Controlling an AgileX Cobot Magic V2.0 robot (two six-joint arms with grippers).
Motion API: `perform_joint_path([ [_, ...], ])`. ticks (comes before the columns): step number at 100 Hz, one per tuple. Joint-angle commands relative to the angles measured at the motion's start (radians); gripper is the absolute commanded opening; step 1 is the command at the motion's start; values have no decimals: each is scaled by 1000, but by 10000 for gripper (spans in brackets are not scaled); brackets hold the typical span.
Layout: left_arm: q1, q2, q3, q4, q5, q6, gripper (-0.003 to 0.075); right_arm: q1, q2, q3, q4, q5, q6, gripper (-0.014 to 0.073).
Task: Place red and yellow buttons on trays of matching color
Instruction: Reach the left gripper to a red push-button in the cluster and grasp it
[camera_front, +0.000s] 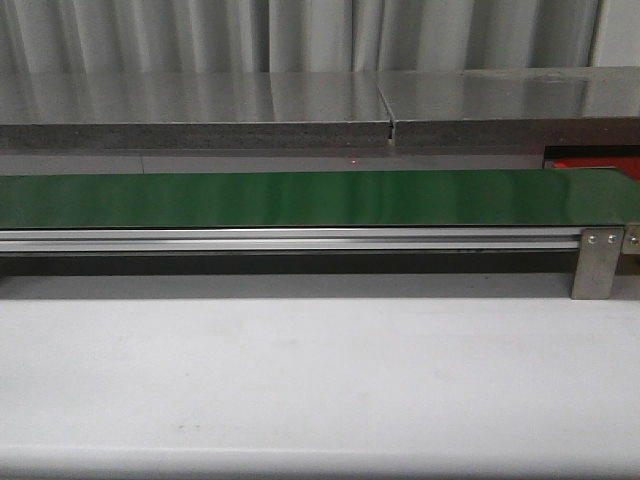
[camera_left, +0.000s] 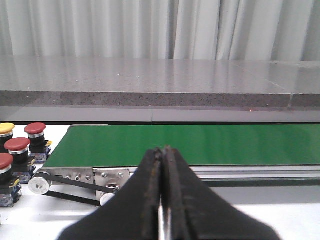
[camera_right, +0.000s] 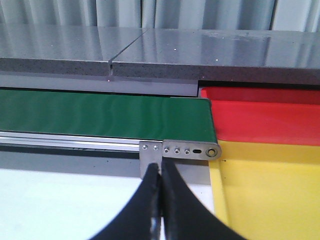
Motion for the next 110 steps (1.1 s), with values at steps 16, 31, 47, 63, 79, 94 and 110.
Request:
perform_joint_path([
  [16,2,-39,10,-8,-88,-4,-19,3,-17,-19,-7,-79,0,-118],
  [31,2,-37,-15,-43,-83,-4,-19,3,-17,-19,-7,-79,0,-118],
  [47,2,14,-113,-150,-8,-4,-19,3,-17,-19,-7,-79,0,-118],
  [63,2,160,-288,-160,147,-4,-19,3,-17,-19,-7,-79,0,-118],
  [79,2,363,-499,-143,332,-4,-19,3,-17,-19,-7,-79,0,-118],
  [94,2,563,-677,-96,527,-4,-19,3,-17,-19,-7,-79,0,-118],
  [110,2,712,-766,-96,583,-4,-19,3,-17,-19,-7,-79,0,-118],
])
